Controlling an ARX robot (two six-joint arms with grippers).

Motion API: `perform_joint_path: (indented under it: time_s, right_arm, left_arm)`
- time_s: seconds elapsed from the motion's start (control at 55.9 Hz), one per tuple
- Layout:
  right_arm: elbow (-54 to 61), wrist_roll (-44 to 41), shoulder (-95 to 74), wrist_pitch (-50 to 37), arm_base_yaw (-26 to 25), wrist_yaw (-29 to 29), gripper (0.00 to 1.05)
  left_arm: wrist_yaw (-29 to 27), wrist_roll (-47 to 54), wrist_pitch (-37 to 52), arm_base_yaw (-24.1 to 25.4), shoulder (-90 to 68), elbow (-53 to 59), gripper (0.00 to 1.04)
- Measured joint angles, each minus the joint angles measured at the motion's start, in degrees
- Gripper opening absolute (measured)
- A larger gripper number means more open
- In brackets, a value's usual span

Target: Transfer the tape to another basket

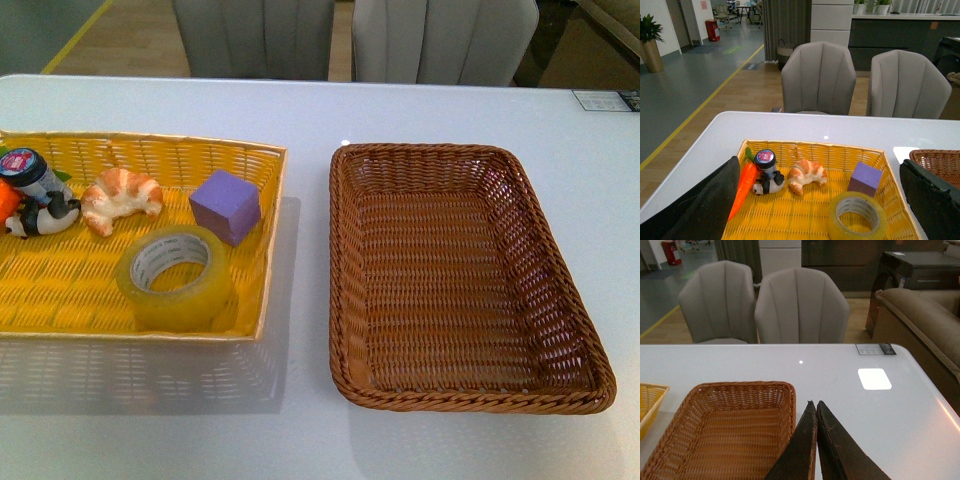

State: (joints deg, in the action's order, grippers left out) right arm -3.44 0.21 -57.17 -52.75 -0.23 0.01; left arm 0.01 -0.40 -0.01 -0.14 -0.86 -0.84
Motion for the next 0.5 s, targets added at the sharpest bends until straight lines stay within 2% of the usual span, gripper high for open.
perform_joint_path:
  time_s: [0.501]
  right_arm:
    - [2.12, 0.00, 21.20, 17.70, 0.02, 0.00, 0.02]
  left_arm:
    - [0.00, 0.00, 0.00, 0.00, 0.00, 0.00, 0.96]
